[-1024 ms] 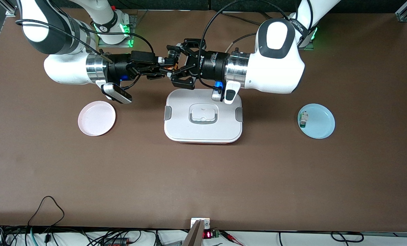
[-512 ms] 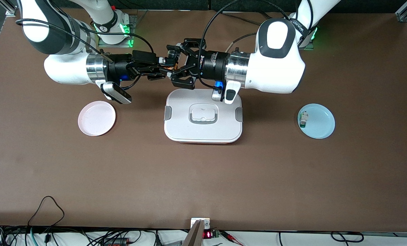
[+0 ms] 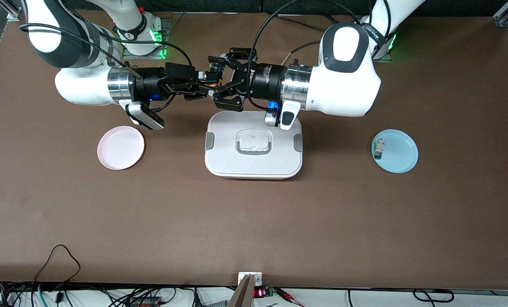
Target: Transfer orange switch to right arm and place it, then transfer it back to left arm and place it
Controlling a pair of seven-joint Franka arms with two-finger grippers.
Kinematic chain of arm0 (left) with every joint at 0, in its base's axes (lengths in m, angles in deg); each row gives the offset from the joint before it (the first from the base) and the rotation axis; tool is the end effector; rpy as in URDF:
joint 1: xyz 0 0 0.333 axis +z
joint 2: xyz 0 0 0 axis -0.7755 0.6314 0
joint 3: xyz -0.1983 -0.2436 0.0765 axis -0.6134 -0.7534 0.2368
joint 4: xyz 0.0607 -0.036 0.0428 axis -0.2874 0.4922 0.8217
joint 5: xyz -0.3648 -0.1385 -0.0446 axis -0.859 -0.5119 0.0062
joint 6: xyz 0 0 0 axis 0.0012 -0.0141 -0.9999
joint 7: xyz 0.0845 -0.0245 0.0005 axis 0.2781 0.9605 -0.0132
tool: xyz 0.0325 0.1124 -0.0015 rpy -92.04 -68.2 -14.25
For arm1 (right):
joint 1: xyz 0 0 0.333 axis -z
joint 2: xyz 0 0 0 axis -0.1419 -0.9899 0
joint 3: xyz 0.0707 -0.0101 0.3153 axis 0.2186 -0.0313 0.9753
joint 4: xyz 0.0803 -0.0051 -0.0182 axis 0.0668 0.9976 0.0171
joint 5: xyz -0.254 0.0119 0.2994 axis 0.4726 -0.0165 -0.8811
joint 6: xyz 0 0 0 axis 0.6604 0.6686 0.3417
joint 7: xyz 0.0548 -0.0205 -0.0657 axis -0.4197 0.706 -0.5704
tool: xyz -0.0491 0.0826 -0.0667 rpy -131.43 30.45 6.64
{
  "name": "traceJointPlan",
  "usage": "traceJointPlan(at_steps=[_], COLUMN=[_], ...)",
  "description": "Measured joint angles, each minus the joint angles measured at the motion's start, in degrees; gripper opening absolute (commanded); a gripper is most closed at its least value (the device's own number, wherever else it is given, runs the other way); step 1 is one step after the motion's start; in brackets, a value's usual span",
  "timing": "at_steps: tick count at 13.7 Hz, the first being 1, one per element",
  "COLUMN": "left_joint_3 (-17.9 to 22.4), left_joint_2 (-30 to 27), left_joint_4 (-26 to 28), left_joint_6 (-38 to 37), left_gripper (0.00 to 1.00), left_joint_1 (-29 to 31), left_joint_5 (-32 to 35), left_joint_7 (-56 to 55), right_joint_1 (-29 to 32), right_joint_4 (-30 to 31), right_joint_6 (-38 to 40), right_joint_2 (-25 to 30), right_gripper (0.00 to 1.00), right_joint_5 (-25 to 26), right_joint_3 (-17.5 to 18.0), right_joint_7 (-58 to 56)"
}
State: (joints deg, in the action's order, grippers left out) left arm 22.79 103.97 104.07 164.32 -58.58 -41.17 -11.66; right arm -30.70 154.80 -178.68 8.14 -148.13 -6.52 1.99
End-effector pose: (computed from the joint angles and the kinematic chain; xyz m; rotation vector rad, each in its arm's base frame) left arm 0.5629 -0.4570 0.5500 1.4400 1.1836 -1.3229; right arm 0.5296 0.2902 0.5010 -1.4974 0.0755 0.0819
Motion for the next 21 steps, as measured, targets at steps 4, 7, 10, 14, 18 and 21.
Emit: traceJointPlan(at_steps=[4, 7, 10, 14, 18, 21], left_joint_3=[0.0, 0.0, 0.0, 0.0, 0.0, 0.0], left_joint_2=[0.0, 0.0, 0.0, 0.0, 0.0, 0.0], left_joint_4=[0.0, 0.0, 0.0, 0.0, 0.0, -0.1], left_joint_6=[0.0, 0.0, 0.0, 0.0, 0.0, 0.0], left_gripper=[0.33, 0.42, 1.00, 1.00, 1.00, 1.00], left_joint_1=[0.0, 0.0, 0.0, 0.0, 0.0, 0.0], left_joint_5=[0.0, 0.0, 0.0, 0.0, 0.0, 0.0], left_joint_7=[0.0, 0.0, 0.0, 0.0, 0.0, 0.0], right_joint_1=[0.0, 0.0, 0.0, 0.0, 0.0, 0.0], right_joint_4=[0.0, 0.0, 0.0, 0.0, 0.0, 0.0], right_joint_6=[0.0, 0.0, 0.0, 0.0, 0.0, 0.0], right_joint_2=[0.0, 0.0, 0.0, 0.1, 0.1, 0.1], right_gripper=[0.39, 0.39, 0.39, 0.38, 0.38, 0.34], right_joint_5=[0.0, 0.0, 0.0, 0.0, 0.0, 0.0], right_joint_3=[0.0, 0.0, 0.0, -0.2, -0.2, -0.2], right_joint_7=[0.0, -0.1, -0.1, -0.1, -0.1, -0.1])
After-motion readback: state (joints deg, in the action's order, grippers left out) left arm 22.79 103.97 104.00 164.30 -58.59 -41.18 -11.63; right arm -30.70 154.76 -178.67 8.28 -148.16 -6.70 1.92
